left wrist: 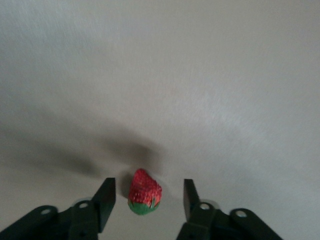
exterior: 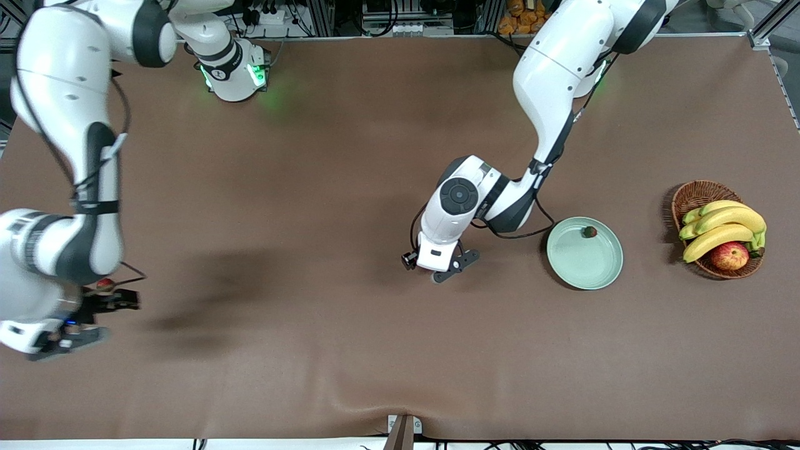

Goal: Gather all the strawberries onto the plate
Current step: 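Grasp the second strawberry with the left gripper while the right gripper reaches the last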

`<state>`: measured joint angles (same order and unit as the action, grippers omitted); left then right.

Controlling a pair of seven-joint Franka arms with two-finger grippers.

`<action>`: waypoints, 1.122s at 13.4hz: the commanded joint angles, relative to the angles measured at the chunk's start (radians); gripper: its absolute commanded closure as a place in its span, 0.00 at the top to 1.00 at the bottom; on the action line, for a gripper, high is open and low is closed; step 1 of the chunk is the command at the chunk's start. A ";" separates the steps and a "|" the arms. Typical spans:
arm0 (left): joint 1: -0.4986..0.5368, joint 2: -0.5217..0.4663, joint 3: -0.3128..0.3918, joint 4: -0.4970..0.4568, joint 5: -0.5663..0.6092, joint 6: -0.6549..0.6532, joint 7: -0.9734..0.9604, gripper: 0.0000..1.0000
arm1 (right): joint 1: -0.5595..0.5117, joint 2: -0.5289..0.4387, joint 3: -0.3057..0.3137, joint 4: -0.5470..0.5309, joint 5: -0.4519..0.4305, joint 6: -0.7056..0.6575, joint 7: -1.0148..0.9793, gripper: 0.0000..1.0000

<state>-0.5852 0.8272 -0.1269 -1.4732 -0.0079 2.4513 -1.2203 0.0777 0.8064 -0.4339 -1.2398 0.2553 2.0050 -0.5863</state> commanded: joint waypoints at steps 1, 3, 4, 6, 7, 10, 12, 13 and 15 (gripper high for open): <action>-0.021 0.026 0.012 0.016 0.006 0.006 -0.015 0.58 | -0.097 0.002 0.021 -0.067 0.010 0.057 0.086 1.00; -0.024 0.033 0.012 0.016 0.006 0.006 -0.015 0.47 | -0.130 -0.006 0.021 -0.124 0.009 0.060 0.160 1.00; -0.022 0.035 0.013 0.016 0.008 0.006 -0.013 0.38 | -0.136 -0.006 0.021 -0.145 0.010 0.063 0.160 1.00; -0.015 0.033 0.021 0.013 0.034 -0.003 -0.010 0.16 | -0.142 -0.015 0.023 -0.219 0.016 0.133 0.171 1.00; -0.015 0.033 0.021 0.013 0.046 -0.005 -0.007 0.02 | -0.147 -0.016 0.021 -0.251 0.050 0.177 0.184 1.00; -0.002 -0.025 0.058 0.019 0.069 -0.118 0.007 0.00 | -0.145 -0.016 0.021 -0.313 0.094 0.225 0.186 1.00; 0.025 -0.112 0.079 0.010 0.097 -0.252 0.016 0.00 | -0.145 -0.012 0.023 -0.313 0.093 0.225 0.172 1.00; 0.074 -0.159 0.078 0.010 0.100 -0.346 0.030 0.00 | -0.145 -0.010 0.021 -0.314 0.088 0.225 0.162 1.00; 0.154 -0.232 0.078 -0.022 0.103 -0.499 0.178 0.00 | -0.139 -0.009 0.023 -0.313 0.091 0.228 0.093 1.00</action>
<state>-0.5011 0.6877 -0.0414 -1.4317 0.0745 2.0597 -1.1472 -0.0615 0.8217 -0.4214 -1.5265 0.3334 2.2209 -0.4409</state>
